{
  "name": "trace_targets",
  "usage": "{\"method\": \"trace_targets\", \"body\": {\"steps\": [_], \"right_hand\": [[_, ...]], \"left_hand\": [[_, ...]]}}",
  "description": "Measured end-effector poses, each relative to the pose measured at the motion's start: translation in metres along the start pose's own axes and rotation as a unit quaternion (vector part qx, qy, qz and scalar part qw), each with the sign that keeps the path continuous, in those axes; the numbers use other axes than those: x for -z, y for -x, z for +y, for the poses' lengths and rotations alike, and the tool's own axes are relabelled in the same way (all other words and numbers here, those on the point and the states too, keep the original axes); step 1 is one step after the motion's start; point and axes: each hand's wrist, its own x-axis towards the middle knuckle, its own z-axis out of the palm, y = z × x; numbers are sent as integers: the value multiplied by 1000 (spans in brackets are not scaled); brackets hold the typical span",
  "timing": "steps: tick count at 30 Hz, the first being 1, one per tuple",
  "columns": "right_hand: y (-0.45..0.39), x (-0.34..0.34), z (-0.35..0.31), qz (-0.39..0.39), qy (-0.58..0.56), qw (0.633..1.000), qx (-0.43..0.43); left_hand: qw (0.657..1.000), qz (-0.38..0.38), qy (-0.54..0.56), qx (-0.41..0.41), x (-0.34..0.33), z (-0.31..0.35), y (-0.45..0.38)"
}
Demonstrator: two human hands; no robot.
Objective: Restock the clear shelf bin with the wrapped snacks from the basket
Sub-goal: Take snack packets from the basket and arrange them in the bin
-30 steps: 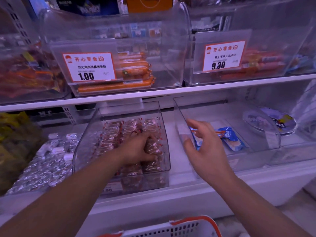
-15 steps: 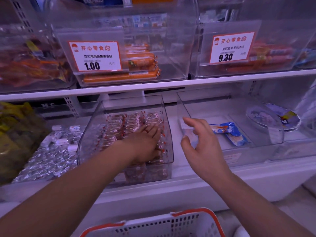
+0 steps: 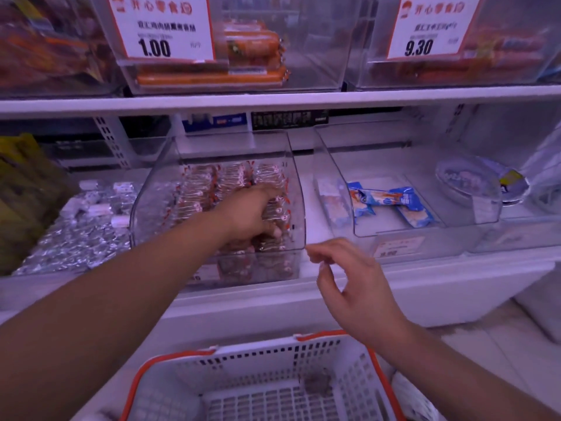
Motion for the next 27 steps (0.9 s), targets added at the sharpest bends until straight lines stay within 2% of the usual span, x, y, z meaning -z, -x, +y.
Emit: {"method": "trace_targets", "body": {"steps": [4, 7, 11, 13, 15, 17, 18, 19, 21, 23, 24, 26, 27], "right_hand": [[47, -10, 18, -96, 39, 995, -1], [85, -27, 41, -236, 100, 964, -69], [157, -52, 95, -471, 206, 846, -140], [191, -59, 123, -554, 260, 775, -158], [212, -67, 146, -589, 322, 725, -153], [218, -81, 159, -576, 344, 724, -159], [218, -90, 162, -563, 344, 733, -166], [217, -101, 163, -551, 339, 744, -167], [222, -126, 168, -549, 321, 754, -162], [232, -151, 176, -565, 327, 741, -160], [238, -162, 180, -567, 335, 733, -169], [253, -178, 188, -553, 352, 729, -197], [259, -184, 190, -543, 359, 731, -204]], "left_hand": [[999, -16, 48, 3, 6, 6, 7], [996, 17, 91, 7, 13, 15, 22], [990, 115, 78, -20, 18, 30, 57], [970, 212, 81, -81, 10, 39, 87], [931, 324, 92, -139, -15, 43, 128], [914, 344, 82, -197, -63, 39, 180], [925, 302, 56, -224, -91, 34, 205], [943, 227, 24, -244, -121, 28, 227], [976, -12, -29, -217, -180, 11, 263], [971, -227, -20, -67, -232, -12, 294], [957, -287, 10, 41, -255, -23, 311], [919, -309, 71, 234, -292, -39, 340], [902, -304, 90, 292, -308, -42, 351]]}}
